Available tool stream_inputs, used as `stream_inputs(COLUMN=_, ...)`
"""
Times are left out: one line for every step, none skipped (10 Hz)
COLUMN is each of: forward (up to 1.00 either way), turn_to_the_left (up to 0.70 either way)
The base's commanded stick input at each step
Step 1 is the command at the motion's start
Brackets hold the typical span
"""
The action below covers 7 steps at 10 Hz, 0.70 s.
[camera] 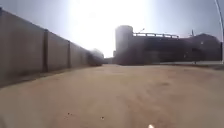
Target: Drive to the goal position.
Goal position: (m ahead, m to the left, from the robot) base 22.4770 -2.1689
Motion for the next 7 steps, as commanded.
stream_inputs(forward=1.00, turn_to_the_left=0.00)
stream_inputs(forward=1.00, turn_to_the_left=0.00)
stream_inputs(forward=1.00, turn_to_the_left=0.00)
stream_inputs(forward=1.00, turn_to_the_left=0.00)
stream_inputs(forward=1.00, turn_to_the_left=0.00)
stream_inputs(forward=1.00, turn_to_the_left=0.00)
stream_inputs(forward=1.00, turn_to_the_left=0.00)
